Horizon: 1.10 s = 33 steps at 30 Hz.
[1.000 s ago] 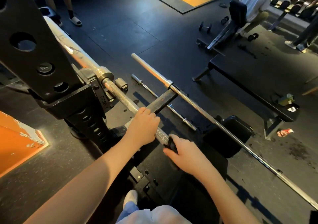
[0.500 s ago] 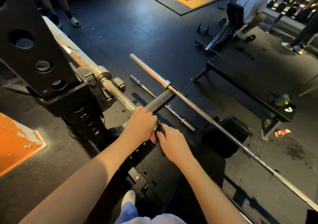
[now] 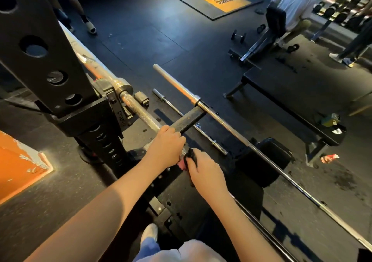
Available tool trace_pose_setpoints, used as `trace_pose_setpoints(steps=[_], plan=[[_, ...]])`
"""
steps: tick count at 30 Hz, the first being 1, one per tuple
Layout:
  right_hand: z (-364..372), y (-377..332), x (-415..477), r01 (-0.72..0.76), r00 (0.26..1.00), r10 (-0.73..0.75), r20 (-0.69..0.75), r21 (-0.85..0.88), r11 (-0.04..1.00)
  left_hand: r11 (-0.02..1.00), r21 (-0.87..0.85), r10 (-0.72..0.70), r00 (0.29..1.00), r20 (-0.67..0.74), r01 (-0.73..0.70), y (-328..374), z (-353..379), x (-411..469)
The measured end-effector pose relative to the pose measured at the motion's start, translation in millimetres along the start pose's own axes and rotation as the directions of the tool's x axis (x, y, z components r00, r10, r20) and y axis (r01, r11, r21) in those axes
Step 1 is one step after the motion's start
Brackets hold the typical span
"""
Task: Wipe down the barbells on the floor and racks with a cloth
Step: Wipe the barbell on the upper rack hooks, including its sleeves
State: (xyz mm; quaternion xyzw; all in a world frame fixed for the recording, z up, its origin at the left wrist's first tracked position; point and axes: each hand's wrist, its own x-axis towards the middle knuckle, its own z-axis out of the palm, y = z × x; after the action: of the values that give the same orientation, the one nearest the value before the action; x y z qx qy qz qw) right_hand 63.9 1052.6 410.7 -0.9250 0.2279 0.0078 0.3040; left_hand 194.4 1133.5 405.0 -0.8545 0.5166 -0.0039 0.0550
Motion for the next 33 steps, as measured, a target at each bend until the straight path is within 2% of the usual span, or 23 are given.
trace_pose_setpoints(steps=[2, 5, 8, 13, 17, 21, 23, 26, 30, 33], plan=[[-5, 14, -27, 0.002, 1.0, -0.001, 0.018, -0.081, 0.997, 1.0, -0.026, 0.004, 1.0, 0.005, -0.004, 0, 1, 0], [0, 23, -45, -0.06, 0.998, 0.059, -0.013, -0.321, 0.945, 0.999, -0.031, 0.011, 1.0, 0.007, -0.011, -2, 0, 0], [10, 8, -23, -0.04, 0.994, 0.005, -0.106, -0.331, 0.943, 0.999, -0.033, 0.016, 1.0, 0.004, -0.016, -2, 1, -1], [7, 3, -15, -0.041, 0.997, 0.017, -0.073, -0.35, 0.936, 0.998, -0.061, 0.022, 1.0, -0.011, -0.022, -1, 3, -1], [6, 4, -15, -0.024, 0.997, -0.005, -0.081, -0.357, 0.934, 0.992, -0.092, 0.091, 0.996, -0.015, -0.092, -11, 4, -3], [3, 5, -15, -0.017, 0.998, -0.006, -0.07, -0.322, 0.946, 0.991, -0.02, 0.13, 0.984, -0.122, -0.134, -37, 3, -3], [1, 6, -13, -0.012, 0.998, -0.006, -0.059, -0.298, 0.954, 0.987, 0.026, 0.163, 0.984, -0.067, -0.161, -39, 2, -1], [0, 9, -6, -0.043, 0.999, 0.046, 0.008, -0.226, 0.973, 0.982, -0.017, 0.191, 0.981, 0.028, -0.19, -36, 3, 5], [-11, 0, 15, -0.184, 0.96, 0.176, 0.216, 0.014, 0.983, 0.979, -0.024, 0.205, 0.978, 0.042, -0.204, -39, 2, 8], [-9, -16, 29, -0.193, 0.959, 0.179, 0.218, 0.045, 0.98, 0.978, -0.014, 0.209, 0.977, 0.039, -0.208, -38, 2, 9]])
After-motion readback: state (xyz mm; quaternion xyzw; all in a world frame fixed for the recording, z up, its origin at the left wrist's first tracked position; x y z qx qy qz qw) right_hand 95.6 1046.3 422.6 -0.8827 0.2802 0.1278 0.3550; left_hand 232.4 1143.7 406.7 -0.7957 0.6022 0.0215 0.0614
